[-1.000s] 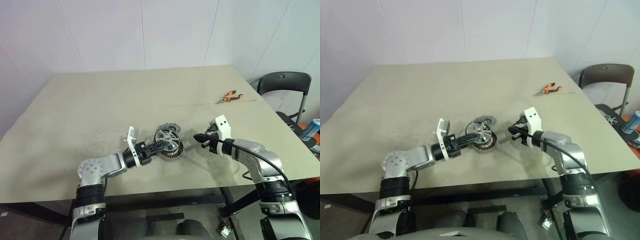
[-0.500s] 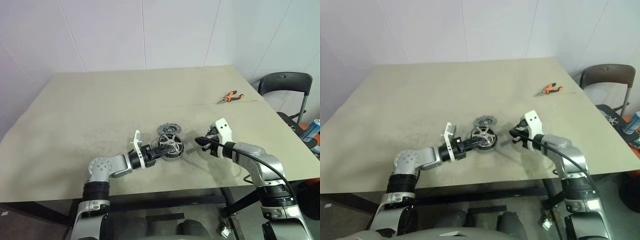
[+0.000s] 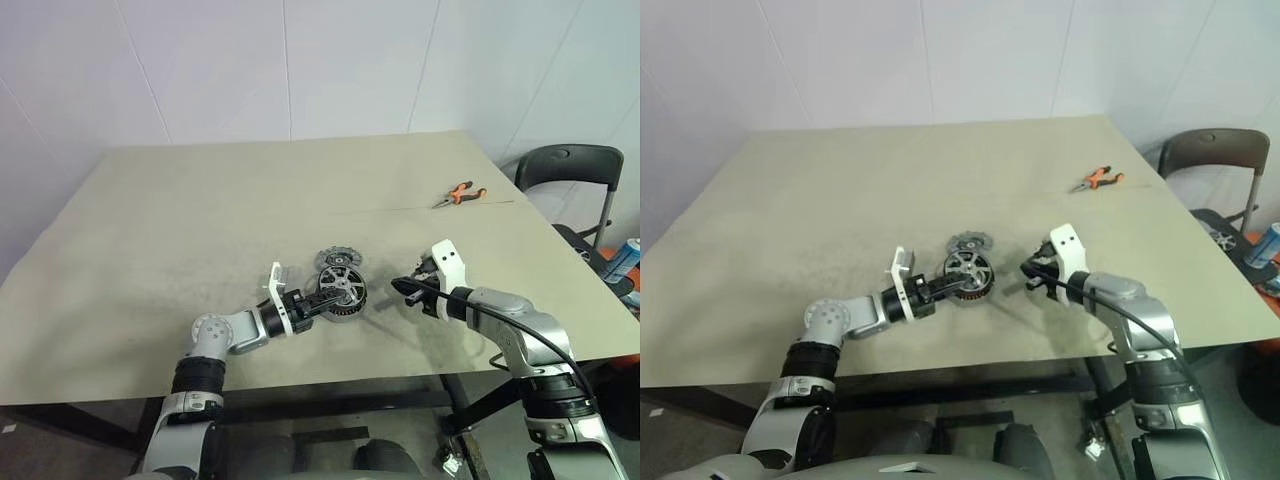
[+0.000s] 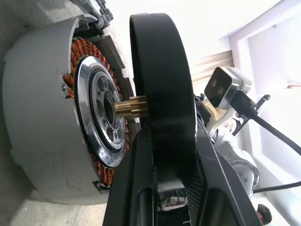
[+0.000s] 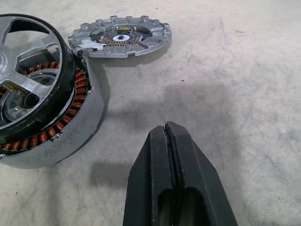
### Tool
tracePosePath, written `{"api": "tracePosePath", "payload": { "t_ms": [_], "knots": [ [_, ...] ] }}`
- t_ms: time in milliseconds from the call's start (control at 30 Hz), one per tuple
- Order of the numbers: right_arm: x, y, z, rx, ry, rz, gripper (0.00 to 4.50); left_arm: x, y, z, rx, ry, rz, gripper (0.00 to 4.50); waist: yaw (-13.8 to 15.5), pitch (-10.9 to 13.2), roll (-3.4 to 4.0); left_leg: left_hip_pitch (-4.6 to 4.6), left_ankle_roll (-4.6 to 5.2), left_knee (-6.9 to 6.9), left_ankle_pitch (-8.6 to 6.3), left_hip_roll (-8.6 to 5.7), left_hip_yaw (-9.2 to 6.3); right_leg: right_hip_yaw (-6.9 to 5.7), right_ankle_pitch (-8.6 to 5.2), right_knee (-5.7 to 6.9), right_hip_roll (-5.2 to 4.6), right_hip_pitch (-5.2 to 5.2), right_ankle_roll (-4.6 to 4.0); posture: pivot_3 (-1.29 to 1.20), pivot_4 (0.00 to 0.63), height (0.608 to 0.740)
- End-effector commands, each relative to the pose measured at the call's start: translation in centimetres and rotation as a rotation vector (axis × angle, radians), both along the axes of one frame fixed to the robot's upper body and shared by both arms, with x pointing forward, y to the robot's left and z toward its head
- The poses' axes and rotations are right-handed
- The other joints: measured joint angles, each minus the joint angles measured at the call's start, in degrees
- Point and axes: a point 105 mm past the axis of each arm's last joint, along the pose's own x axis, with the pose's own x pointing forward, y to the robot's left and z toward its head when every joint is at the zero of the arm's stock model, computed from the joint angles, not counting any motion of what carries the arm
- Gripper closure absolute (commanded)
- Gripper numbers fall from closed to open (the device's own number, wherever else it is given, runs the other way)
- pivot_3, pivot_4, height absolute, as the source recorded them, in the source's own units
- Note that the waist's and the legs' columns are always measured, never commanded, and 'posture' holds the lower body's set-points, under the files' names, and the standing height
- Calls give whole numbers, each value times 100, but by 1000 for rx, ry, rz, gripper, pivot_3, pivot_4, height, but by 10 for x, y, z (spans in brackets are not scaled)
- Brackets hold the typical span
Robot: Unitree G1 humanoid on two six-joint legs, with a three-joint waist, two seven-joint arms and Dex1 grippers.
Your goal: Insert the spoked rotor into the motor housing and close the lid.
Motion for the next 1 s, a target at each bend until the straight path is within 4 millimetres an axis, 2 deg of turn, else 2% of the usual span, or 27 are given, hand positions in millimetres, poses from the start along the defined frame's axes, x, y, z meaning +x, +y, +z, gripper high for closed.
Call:
{"api": "tracePosePath", "payload": {
  "t_ms": [33,100,133,300,400,533,667,900,1000],
  "knots": [
    [2,2,12,-18,-57,12,4500,4,1,0,31,-67,20,4072,2,0,0,0,0,0,0,0,0,0,0,0,0,0,0,0,0,740],
    [2,3,11,-19,-56,12,4500,4,0,2,37,-90,16,4072,2,0,0,0,0,2,0,0,0,0,0,0,0,2,0,0,0,740],
    [3,3,11,-19,-55,13,4500,4,-1,3,38,-98,14,3324,3,0,-1,0,0,3,0,0,0,0,0,0,-1,2,0,0,0,740],
    [4,5,10,-18,-52,14,4500,3,1,6,60,-80,8,1788,1,0,-1,2,0,5,0,0,0,0,1,0,-1,5,1,0,0,740],
    [4,6,9,-17,-49,18,4500,3,5,13,53,-97,5,1788,-2,0,-3,2,1,5,0,0,0,-1,1,0,-1,7,2,0,0,740],
    [3,8,7,-14,-45,23,4500,3,11,33,51,-133,10,1788,-7,2,-5,1,2,3,1,0,0,-1,1,0,-1,4,2,0,0,740],
    [3,9,6,-14,-42,27,4500,6,28,54,54,-181,36,1788,-10,3,-7,0,3,3,1,0,0,-1,2,2,-1,1,3,0,0,740],
    [4,9,4,-19,-39,29,4500,4,75,84,139,-271,72,1788,-9,3,-7,0,1,3,1,0,0,0,1,3,-1,0,2,0,0,740],
    [6,11,3,-17,-40,33,4500,10,101,99,195,-315,130,1788,-8,5,-11,0,0,3,0,0,0,0,1,2,-1,1,1,0,0,740]
  ]
}}
